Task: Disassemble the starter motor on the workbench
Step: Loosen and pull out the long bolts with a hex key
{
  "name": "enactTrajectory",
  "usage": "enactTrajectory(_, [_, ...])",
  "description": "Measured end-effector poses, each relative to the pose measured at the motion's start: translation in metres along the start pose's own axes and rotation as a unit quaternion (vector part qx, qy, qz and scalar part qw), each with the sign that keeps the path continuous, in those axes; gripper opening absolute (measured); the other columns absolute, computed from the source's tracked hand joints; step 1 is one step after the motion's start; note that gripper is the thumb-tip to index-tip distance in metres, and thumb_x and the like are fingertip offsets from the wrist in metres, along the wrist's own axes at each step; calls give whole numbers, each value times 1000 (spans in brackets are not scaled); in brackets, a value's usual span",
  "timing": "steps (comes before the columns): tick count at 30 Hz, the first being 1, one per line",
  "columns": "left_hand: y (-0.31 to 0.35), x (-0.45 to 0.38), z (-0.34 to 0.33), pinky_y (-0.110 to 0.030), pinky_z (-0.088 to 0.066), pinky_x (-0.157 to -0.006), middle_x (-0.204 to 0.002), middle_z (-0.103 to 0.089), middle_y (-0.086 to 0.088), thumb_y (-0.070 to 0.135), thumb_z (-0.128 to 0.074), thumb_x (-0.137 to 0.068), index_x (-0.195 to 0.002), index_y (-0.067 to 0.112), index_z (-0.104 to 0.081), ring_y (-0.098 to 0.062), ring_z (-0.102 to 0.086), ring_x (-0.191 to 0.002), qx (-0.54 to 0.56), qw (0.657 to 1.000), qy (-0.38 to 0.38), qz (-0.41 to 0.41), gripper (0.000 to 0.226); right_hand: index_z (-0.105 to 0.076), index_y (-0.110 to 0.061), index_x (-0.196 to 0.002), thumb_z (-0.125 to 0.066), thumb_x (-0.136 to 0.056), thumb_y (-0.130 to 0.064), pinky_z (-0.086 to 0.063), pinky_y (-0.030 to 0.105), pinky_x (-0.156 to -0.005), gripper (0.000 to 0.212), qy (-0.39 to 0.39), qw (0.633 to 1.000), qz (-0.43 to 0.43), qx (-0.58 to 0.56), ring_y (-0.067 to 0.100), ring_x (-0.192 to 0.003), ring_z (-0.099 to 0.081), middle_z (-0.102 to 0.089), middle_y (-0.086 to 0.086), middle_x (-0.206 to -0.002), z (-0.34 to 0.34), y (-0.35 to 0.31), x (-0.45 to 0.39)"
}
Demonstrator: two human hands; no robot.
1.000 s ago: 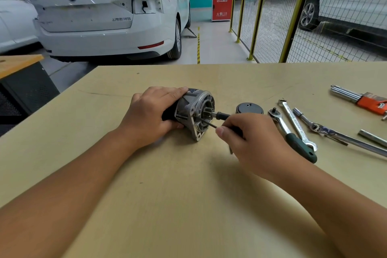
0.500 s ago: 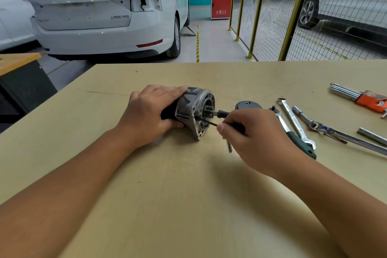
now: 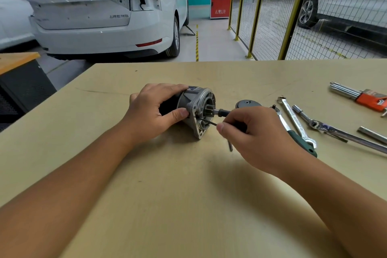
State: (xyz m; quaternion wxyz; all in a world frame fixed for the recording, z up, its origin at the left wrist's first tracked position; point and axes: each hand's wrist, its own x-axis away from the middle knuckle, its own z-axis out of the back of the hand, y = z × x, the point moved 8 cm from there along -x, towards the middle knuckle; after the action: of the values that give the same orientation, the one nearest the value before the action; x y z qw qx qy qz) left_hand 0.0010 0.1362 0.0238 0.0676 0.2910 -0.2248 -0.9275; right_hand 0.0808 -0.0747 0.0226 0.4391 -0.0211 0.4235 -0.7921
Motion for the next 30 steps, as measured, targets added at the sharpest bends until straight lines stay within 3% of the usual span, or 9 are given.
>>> enactTrajectory(11, [1, -6, 0, -60, -39, -109, -127, -66, 20, 75, -66, -64, -125, 56, -56, -20, -54, -126, 56, 997, -22, 43, 65, -71, -22, -72, -69, -94, -27, -35, 9, -47, 22, -17, 999, -31, -16, 0, -48, -50, -59, -16, -57, -3, 9, -3])
enactTrajectory(17, [0, -6, 0, -60, -39, -112, -129, -67, 19, 72, -74, -59, -120, 59, -59, -18, -57, -131, 98, 993, -30, 64, 65, -73, -21, -72, -72, -92, -27, -35, 10, -44, 20, -14, 998, -49, -27, 1, -45, -51, -60, -12, -54, -4, 14, -4])
enactTrajectory(20, [2, -4, 2, -61, -38, -111, -124, -64, 29, 74, -71, -61, -120, 63, -56, -14, -54, -127, 82, 995, -16, 58, 62, -74, -23, -74, -72, -91, -28, -36, 12, -46, 19, -19, 999, -44, -18, 1, -49, -50, -62, -11, -61, -5, 12, -5])
enactTrajectory(23, [3, -2, 3, -61, -37, -111, -122, -59, 36, 75, -67, -64, -123, 63, -54, -15, -52, -127, 66, 997, -10, 50, 62, -72, -22, -72, -72, -92, -27, -35, 12, -46, 21, -8, 999, -39, -34, 1, -46, -48, -58, -13, -54, -7, 11, -5])
enactTrajectory(28, [7, -2, 5, -61, -39, -109, -123, -62, 30, 73, -66, -65, -125, 58, -55, -20, -52, -126, 56, 998, -5, 35, 63, -71, -15, -71, -71, -93, -24, -34, 19, -44, 24, -3, 992, -83, -99, 4, -38, -43, -51, -9, -47, -8, 17, -4])
enactTrajectory(30, [9, -2, 5, -60, -40, -108, -120, -64, 30, 73, -66, -65, -125, 56, -57, -20, -53, -124, 56, 998, -4, 29, 63, -71, -17, -72, -70, -93, -24, -34, 16, -45, 23, 0, 999, -37, -16, 5, -45, -48, -55, -9, -51, -4, 5, -4])
